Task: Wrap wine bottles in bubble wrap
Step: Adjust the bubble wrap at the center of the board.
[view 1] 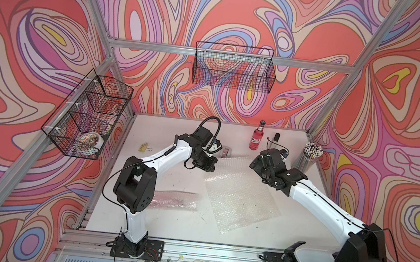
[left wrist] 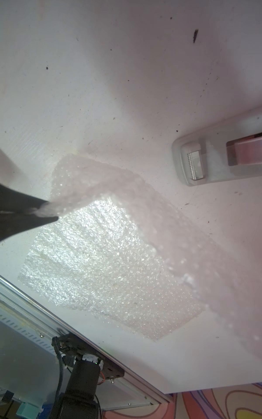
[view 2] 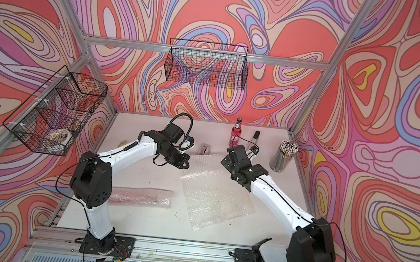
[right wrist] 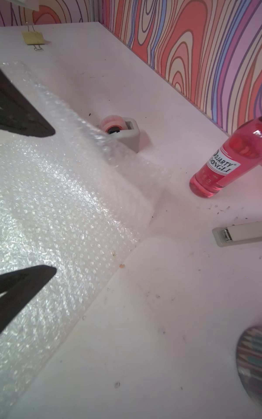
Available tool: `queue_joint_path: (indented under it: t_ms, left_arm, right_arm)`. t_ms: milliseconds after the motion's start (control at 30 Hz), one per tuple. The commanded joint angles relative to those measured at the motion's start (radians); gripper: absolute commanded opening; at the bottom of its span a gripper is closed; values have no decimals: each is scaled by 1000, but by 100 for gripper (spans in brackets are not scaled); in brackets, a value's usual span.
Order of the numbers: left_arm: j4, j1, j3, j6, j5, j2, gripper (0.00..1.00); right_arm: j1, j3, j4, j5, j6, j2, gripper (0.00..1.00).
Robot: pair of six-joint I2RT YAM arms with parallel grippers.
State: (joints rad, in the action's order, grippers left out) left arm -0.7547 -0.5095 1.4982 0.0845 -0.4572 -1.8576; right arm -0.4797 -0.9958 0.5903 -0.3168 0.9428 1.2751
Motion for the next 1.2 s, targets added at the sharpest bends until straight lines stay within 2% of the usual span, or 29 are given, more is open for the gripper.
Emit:
queue_joint_path:
  t_ms: [0, 67, 133, 200, 300, 400, 600, 733, 933, 1167]
  left_arm:
    - [-67, 1, 60, -35, -20, -40, 6]
    - [-67, 1, 75, -31, -34, -55, 8]
    - [-56, 1, 80, -30, -38, -55, 10]
    - [-53, 2, 87, -33, -22, -53, 14]
    - [-66, 2, 107, -40, 0, -62, 16]
    - [-66, 1, 121, -40, -10, -75, 16]
    - [-65, 2, 144, -36, -2, -99, 16]
    - [-77, 1, 155, -39, 5, -111, 27]
    - [-100, 2, 162, -53, 77, -76, 41]
    - [-151, 3, 156, -28, 193, 4, 50]
  right_arm:
    - [1, 53, 26, -4, -185, -96, 91]
    - [0, 84, -3, 100, -220, -114, 88]
    - [-7, 118, -6, 237, -224, -68, 84]
    - [-67, 160, -36, 288, -202, -15, 83]
    - [-152, 196, -75, 265, -154, 52, 79]
    - [-186, 235, -135, 261, -133, 92, 74]
    - [-256, 264, -119, 214, -66, 170, 67]
    - [-277, 294, -119, 236, -41, 202, 67]
    - [-345, 298, -61, 213, 11, 234, 66]
    - [-478, 253, 97, 229, 263, 258, 67]
